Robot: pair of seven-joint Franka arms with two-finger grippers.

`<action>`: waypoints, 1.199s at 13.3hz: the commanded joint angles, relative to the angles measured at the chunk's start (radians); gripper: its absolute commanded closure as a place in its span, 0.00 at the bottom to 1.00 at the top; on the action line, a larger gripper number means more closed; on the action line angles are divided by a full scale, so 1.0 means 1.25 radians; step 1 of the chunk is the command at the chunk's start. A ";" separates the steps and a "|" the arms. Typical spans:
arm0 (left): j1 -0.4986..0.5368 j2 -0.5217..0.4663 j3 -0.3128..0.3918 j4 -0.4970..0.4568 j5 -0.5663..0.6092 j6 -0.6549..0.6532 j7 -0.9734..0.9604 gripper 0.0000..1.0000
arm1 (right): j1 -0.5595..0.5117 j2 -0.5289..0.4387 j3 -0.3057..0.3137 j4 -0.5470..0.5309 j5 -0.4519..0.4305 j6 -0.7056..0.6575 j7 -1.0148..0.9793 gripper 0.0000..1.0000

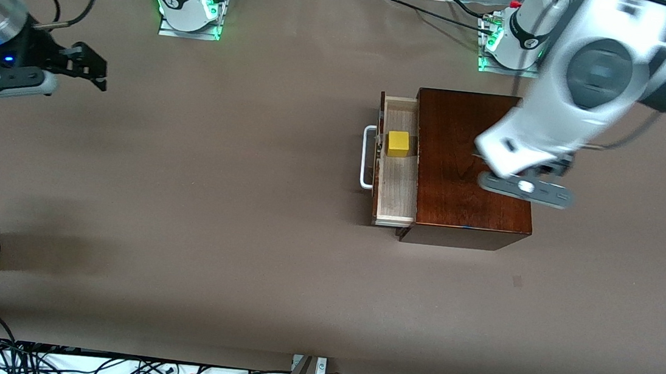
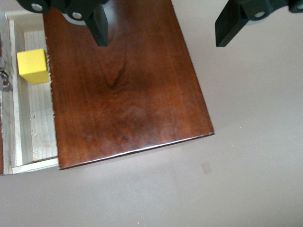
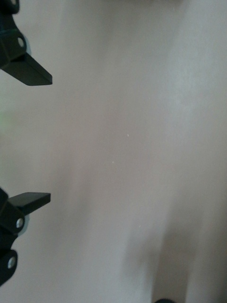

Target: Open drawer, take yellow block, close drawer

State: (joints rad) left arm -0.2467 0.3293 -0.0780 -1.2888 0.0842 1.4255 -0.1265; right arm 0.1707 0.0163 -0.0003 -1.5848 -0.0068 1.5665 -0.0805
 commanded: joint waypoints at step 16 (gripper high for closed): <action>0.173 -0.271 0.028 -0.336 -0.085 0.187 0.120 0.00 | 0.509 0.468 0.192 0.271 -0.024 0.294 -0.142 0.00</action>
State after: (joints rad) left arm -0.0412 -0.0076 -0.0398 -1.7184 -0.0035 1.6813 0.0217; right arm 0.7504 0.4545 0.2522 -1.4192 -0.0090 1.9255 -0.2036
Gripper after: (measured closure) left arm 0.000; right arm 0.000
